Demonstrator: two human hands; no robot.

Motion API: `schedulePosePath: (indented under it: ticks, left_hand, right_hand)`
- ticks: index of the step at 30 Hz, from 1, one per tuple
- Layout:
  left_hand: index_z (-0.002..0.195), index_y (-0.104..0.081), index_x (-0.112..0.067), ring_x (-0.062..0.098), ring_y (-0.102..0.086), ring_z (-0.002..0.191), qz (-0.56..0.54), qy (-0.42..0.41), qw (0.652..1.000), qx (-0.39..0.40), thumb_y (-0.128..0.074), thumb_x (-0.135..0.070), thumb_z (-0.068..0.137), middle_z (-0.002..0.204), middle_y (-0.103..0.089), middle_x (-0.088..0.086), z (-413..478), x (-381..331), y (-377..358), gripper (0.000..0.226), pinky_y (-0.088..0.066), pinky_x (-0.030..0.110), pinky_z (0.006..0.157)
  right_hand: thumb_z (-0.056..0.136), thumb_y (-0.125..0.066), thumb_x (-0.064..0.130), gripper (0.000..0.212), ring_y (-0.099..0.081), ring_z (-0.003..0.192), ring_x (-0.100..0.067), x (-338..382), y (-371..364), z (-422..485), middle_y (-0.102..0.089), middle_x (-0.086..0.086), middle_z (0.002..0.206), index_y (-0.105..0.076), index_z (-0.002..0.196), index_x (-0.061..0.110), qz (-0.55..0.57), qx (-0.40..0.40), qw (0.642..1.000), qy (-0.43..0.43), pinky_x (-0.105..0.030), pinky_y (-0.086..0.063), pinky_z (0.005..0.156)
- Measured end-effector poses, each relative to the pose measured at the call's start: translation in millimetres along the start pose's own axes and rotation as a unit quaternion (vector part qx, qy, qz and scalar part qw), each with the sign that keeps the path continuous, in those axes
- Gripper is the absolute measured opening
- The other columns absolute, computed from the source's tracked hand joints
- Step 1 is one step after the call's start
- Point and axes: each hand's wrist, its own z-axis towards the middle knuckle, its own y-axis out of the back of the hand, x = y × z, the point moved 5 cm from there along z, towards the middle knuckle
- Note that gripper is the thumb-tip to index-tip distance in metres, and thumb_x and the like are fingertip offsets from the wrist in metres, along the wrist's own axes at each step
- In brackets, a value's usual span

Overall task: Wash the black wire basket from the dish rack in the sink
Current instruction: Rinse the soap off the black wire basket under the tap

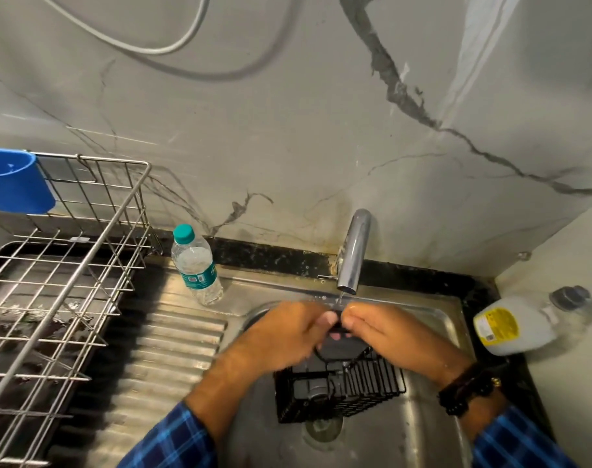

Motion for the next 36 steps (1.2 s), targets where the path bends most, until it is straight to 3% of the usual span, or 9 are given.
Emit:
schedulePosePath:
  ticks: [2, 5, 10, 15, 19, 22, 26, 32, 36]
  left_hand:
    - [0.103, -0.064, -0.02, 0.007, -0.058, 0.067, 0.108, -0.036, 0.993, -0.012, -0.04, -0.044, 0.106, 0.084, -0.069, -0.006, 3, -10, -3, 0.034, -0.045, 0.019, 0.063]
    - [0.091, -0.064, -0.024, 0.005, -0.056, 0.061, 0.047, -0.006, 0.997, -0.053, -0.042, -0.046, 0.105, 0.072, -0.061, -0.01, 2, 1, 1, 0.033, -0.042, 0.021, 0.056]
    - [0.079, -0.06, -0.025, 0.004, -0.054, 0.061, -0.079, -0.018, 0.987, -0.142, -0.043, -0.044, 0.104, 0.067, -0.057, -0.011, -4, 15, 8, 0.036, -0.041, 0.023, 0.057]
    - [0.094, -0.058, -0.03, 0.0, -0.057, 0.068, -0.039, -0.012, 0.999, -0.022, -0.037, -0.043, 0.106, 0.077, -0.061, -0.012, 9, -6, 2, 0.028, -0.047, 0.026, 0.066]
    - [0.088, -0.062, -0.025, 0.006, -0.058, 0.063, -0.014, -0.002, 0.991, -0.133, -0.039, -0.049, 0.104, 0.072, -0.062, -0.008, 13, -11, 10, 0.037, -0.051, 0.031, 0.06]
    - [0.077, -0.065, -0.021, 0.011, -0.06, 0.061, -0.159, 0.009, 0.968, -0.196, -0.038, -0.055, 0.103, 0.066, -0.064, -0.005, -1, 6, 18, 0.051, -0.051, 0.032, 0.06]
    - [0.077, -0.065, -0.015, 0.002, -0.062, 0.061, -0.352, 0.046, 0.927, -0.12, -0.038, -0.033, 0.108, 0.063, -0.067, -0.011, -14, 5, 17, 0.044, -0.048, 0.012, 0.063]
    - [0.072, -0.06, -0.028, 0.009, -0.058, 0.053, -0.023, 0.062, 0.996, -0.065, -0.041, -0.051, 0.104, 0.062, -0.063, -0.006, 8, 6, 14, 0.043, -0.051, 0.027, 0.058]
    - [0.071, -0.052, -0.032, 0.004, -0.048, 0.053, -0.056, -0.019, 0.988, -0.143, -0.045, -0.038, 0.105, 0.062, -0.051, -0.008, -1, 13, 22, 0.035, -0.041, 0.018, 0.054]
  right_hand:
    - [0.103, -0.042, 0.042, 0.025, -0.062, 0.082, -0.004, 4, -8, 0, -0.066, 0.007, 0.087, -0.063, 0.092, 0.031, -0.004, 0.01, 1.0, 0.015, -0.034, -0.055, 0.077]
    - [0.103, -0.047, 0.031, 0.021, -0.062, 0.083, -0.002, 5, 2, -5, -0.065, 0.01, 0.085, -0.065, 0.092, 0.033, 0.076, -0.072, 0.994, 0.02, -0.017, -0.049, 0.072]
    - [0.102, -0.045, 0.034, 0.034, -0.056, 0.067, -0.015, 0, 18, -5, -0.056, 0.002, 0.069, -0.062, 0.077, 0.019, 0.202, -0.173, 0.964, 0.0, -0.029, -0.044, 0.067]
    - [0.105, -0.043, 0.021, 0.023, -0.063, 0.084, -0.008, 4, -7, 16, -0.065, 0.0, 0.087, -0.064, 0.101, 0.013, 0.278, -0.146, 0.949, -0.032, -0.03, -0.051, 0.077]
    - [0.106, -0.04, 0.024, 0.03, -0.061, 0.115, -0.007, 7, -10, 20, -0.067, 0.004, 0.121, -0.06, 0.129, 0.028, 0.398, -0.165, 0.902, -0.034, -0.028, -0.048, 0.099]
    - [0.106, -0.041, 0.026, 0.026, -0.065, 0.105, -0.012, -3, -10, 19, -0.07, -0.001, 0.109, -0.066, 0.114, 0.024, 0.276, -0.137, 0.95, -0.053, -0.035, -0.051, 0.097]
    - [0.105, -0.039, 0.035, 0.034, -0.063, 0.095, -0.018, -13, -9, 14, -0.068, -0.01, 0.101, -0.064, 0.107, 0.013, 0.177, -0.136, 0.972, -0.076, -0.04, -0.052, 0.09]
    - [0.105, -0.033, 0.044, 0.032, -0.057, 0.08, -0.006, 9, -18, 15, -0.06, 0.007, 0.083, -0.055, 0.088, 0.028, -0.006, -0.132, 0.991, -0.01, -0.033, -0.05, 0.072]
    - [0.105, -0.035, 0.043, 0.029, -0.056, 0.076, -0.001, -3, 2, 5, -0.058, 0.01, 0.081, -0.056, 0.088, 0.033, -0.059, -0.112, 0.992, -0.009, -0.018, -0.042, 0.064]
